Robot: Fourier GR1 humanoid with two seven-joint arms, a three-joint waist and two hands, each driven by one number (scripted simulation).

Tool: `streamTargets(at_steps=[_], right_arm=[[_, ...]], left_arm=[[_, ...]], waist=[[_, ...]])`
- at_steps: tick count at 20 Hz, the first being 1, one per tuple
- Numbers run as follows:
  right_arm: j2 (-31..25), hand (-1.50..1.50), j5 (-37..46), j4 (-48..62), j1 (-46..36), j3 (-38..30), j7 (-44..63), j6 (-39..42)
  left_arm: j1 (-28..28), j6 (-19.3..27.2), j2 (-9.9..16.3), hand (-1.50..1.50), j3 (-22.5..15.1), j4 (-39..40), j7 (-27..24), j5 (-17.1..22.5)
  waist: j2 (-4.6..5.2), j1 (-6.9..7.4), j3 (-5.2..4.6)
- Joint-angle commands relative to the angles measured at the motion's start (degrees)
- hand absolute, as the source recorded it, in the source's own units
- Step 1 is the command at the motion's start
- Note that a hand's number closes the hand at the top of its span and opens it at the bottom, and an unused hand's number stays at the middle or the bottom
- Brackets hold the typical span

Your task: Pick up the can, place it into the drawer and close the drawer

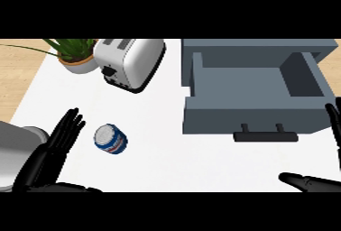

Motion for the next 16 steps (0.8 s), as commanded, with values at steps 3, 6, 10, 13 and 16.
streamTargets(at_steps=[3,6,10,13,16], right_arm=[[-1.93,-1.5,-1.86,-0.36,-2.04,-3.04,2.31,1.11],[0.06,-1.5,-1.45,-0.79,1.41,-2.51,-0.12,1.5],[1.44,-1.5,0.01,-8.3,3.65,-0.52,3.54,0.61],[1.12,-1.5,1.95,-5.45,-0.64,0.42,5.32,-0.39],[-0.49,-1.5,-2.18,-2.25,0.37,-4.1,2.37,2.85]], left_arm=[[-1.2,1.6,-1.78,-1.5,-1.41,9.5,-7.13,-5.77],[-4.58,2.46,-1.4,-1.5,1.73,17.44,-12.55,-5.47],[-3.15,3.24,-1.51,-1.5,2.55,23.43,-18.07,-6.89],[-4.49,2.83,-1.43,-1.5,2.71,27.78,-20.74,-6.76],[-7.77,6.6,-3.25,-1.5,1.2,31.0,-20.68,-9.71]], waist=[[0.02,0.01,-0.01],[0.03,-0.13,-0.01],[0.01,-0.17,-0.02],[0.03,0.05,-0.02],[0.03,-0.06,0.0]])
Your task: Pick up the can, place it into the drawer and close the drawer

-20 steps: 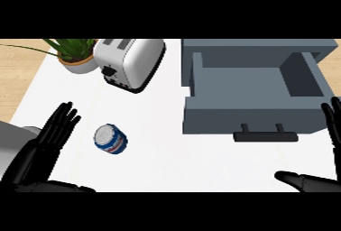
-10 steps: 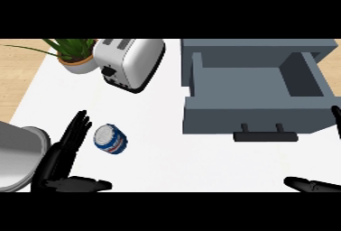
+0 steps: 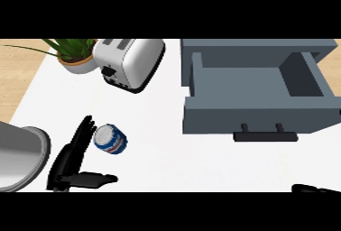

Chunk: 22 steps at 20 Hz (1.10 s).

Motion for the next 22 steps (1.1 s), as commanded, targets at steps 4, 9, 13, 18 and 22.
streamTargets(at_steps=[4,9,13,18,22], right_arm=[[-2.27,-1.5,-4.0,-2.72,-0.25,-4.31,4.94,1.65],[1.92,-1.5,1.08,-5.08,2.22,0.36,1.91,1.64],[0.65,-1.5,-1.03,-2.73,2.34,-2.62,0.73,3.17],[1.13,-1.5,-0.7,-3.23,1.33,-2.44,2.28,3.13],[-0.44,-1.5,-1.67,-2.53,-1.15,-4.28,3.09,3.3]], left_arm=[[-7.14,0.75,1.67,-1.5,2.65,15.99,-7.87,-1.1],[-6.97,2.07,1.15,-1.5,2.61,19.85,-10.45,-1.03],[-7.98,-1.94,4.87,-1.5,5.16,24.39,-12.55,1.34],[-22.13,2.82,4.28,-1.5,6.82,42.6,-19.8,-0.68],[-24.78,2.06,5.77,-1.5,7.46,50.06,-24.34,-0.96]], waist=[[0.03,-0.18,-0.01],[-0.01,-0.02,0.01],[-0.01,-0.03,0.02],[0.08,-0.37,-0.02],[0.11,-0.37,-0.02]])
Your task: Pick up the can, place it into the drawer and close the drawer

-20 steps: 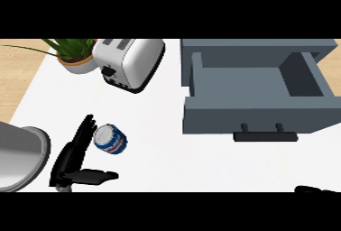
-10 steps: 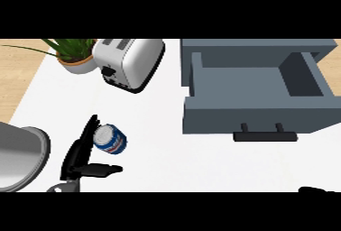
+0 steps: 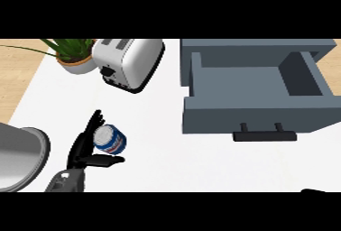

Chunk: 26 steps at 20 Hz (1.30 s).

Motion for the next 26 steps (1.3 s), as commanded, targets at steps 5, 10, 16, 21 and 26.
streamTargets(at_steps=[5,10,16,21,26], right_arm=[[0.19,-1.5,0.6,-1.42,-1.24,-0.09,1.35,-0.17],[-0.97,-1.5,-0.45,2.67,-3.43,-2.1,-0.19,0.42],[-1.64,-1.5,-3.16,-0.74,-0.51,-4.8,0.63,1.98],[-0.11,-1.5,1.01,-4.7,-2.18,-1.03,4.68,-0.95],[-2.09,-1.5,-0.26,-0.87,-5.31,-3.75,4.14,-0.98]], left_arm=[[-5.56,-5.33,2.46,-1.5,-0.87,6.91,-1.81,0.09],[-7.73,-7.01,0.28,1.5,-2.68,10.2,-4.36,-1.08],[-9.32,-9.2,-1.0,1.5,-2.46,14.21,-8.65,-0.58],[-11.72,-9.07,-2.26,1.5,-3.66,11.46,-7.25,-0.78],[-14.13,-5.74,-3.29,1.5,0.58,8.52,-2.34,4.27]], waist=[[0.0,0.03,0.0],[0.03,0.01,0.01],[0.06,-0.25,0.0],[-0.07,0.05,0.01],[-0.08,0.23,0.03]])
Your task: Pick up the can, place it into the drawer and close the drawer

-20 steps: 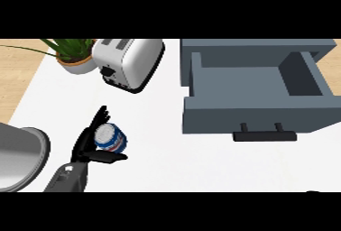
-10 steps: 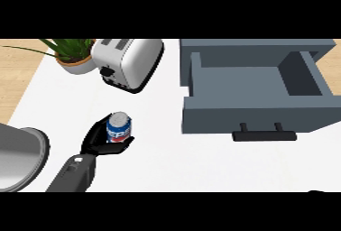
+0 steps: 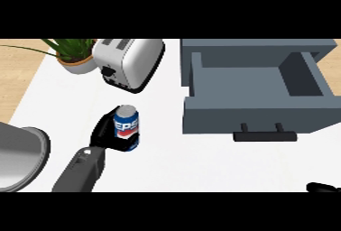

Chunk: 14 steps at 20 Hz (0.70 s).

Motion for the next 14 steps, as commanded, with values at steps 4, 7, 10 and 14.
streamTargets(at_steps=[4,7,10,14], right_arm=[[-0.22,-1.5,0.88,3.13,-0.76,-0.26,-3.48,0.88],[1.44,-1.5,0.96,2.03,1.66,0.14,-4.17,0.89],[-0.31,-1.5,0.34,-2.48,0.02,-0.62,2.2,-0.57],[2.64,-1.5,2.91,-1.61,2.72,2.25,-2.64,0.2]], left_arm=[[-4.65,14.54,-3.94,1.5,6.71,2.4,-1.55,4.89],[-8.74,15.82,-3.64,1.5,6.81,1.12,3.01,5.46],[-9.51,15.11,-3.64,1.5,4.29,-6.04,10.18,6.21],[-8.64,18.45,-4.08,1.5,-3.75,-9.02,10.7,9.69]], waist=[[0.37,-0.65,-0.04],[0.1,-0.41,0.0],[-0.15,0.11,0.01],[-0.32,-0.06,0.03]])
